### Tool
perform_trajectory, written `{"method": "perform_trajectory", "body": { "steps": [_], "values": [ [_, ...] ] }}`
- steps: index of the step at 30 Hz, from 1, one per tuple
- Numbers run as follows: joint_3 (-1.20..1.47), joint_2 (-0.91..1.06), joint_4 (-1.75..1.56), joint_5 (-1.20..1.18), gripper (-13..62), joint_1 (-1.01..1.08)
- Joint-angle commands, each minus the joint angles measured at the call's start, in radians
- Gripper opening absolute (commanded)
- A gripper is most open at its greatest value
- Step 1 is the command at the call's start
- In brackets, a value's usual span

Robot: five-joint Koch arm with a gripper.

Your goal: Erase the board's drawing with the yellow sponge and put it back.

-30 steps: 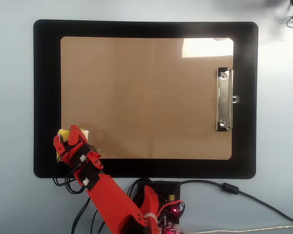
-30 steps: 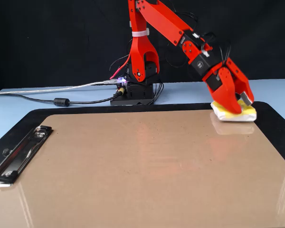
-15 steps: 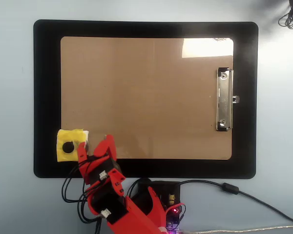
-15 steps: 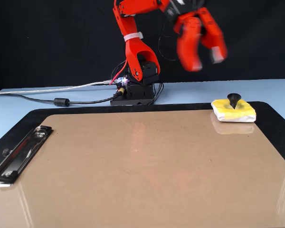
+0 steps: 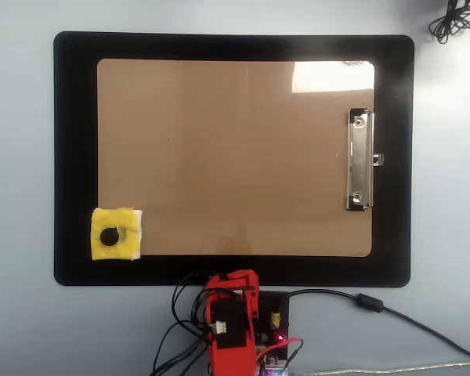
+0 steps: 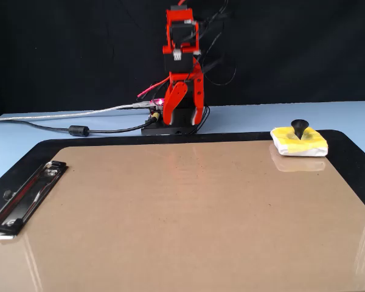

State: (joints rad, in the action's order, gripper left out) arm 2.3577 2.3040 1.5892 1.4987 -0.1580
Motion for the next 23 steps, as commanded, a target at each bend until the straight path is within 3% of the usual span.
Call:
{"method": "perform_trajectory", "body": {
  "steps": [1,23],
  "values": [
    [0.011,0.048,0.058,-0.005,34.5,-0.011],
    [0.106,0.046,0.083,-0.003,34.4,-0.011]
  ]
}}
